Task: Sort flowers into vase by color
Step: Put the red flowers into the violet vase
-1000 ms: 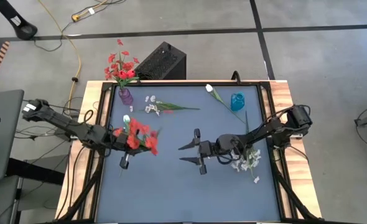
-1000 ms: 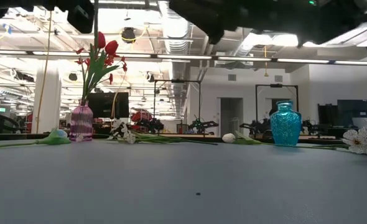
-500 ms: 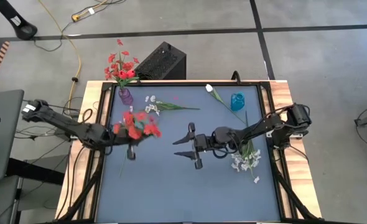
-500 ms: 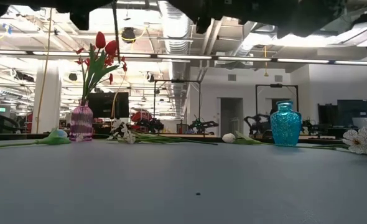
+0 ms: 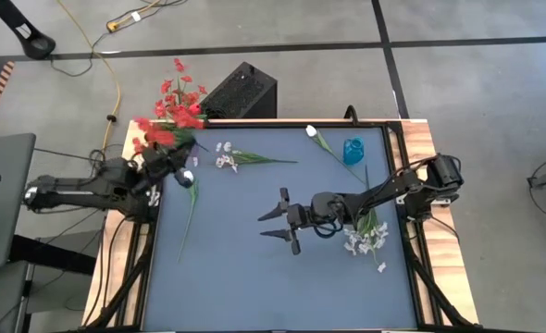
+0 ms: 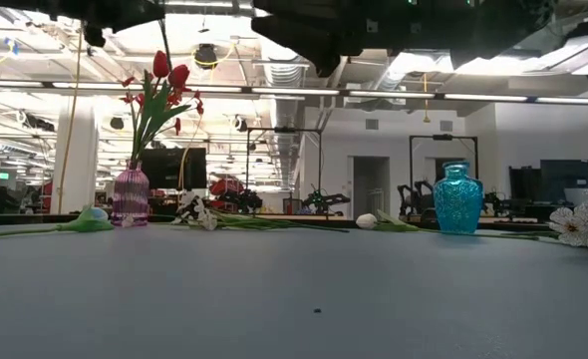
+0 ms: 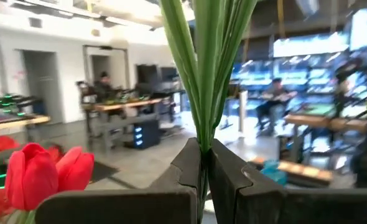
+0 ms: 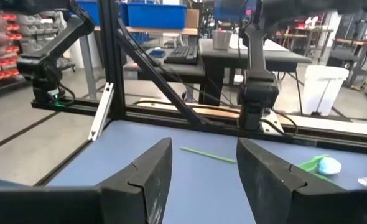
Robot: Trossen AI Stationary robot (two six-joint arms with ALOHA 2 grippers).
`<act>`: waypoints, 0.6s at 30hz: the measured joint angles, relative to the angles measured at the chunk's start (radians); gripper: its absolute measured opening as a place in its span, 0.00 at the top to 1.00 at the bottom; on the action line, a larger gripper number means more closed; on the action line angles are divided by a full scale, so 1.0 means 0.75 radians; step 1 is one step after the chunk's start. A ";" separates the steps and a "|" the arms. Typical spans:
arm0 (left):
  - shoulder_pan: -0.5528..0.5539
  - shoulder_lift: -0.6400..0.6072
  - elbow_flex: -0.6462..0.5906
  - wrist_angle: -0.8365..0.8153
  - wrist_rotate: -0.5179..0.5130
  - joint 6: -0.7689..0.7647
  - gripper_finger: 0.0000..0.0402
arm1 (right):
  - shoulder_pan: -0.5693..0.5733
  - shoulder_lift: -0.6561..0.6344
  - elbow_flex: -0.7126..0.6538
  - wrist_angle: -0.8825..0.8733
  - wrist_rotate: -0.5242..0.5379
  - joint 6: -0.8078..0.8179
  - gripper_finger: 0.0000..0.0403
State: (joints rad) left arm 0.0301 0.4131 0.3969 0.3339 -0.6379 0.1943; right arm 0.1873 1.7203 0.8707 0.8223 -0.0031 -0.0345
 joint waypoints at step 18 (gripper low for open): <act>0.140 -0.344 -0.075 -0.306 -0.469 0.017 1.00 | -0.017 0.000 0.000 -0.086 0.001 -0.036 0.49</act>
State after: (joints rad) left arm 0.1351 0.1551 0.3404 0.1042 -0.9898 0.2072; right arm 0.1747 1.7203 0.8707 0.7581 -0.0025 -0.0616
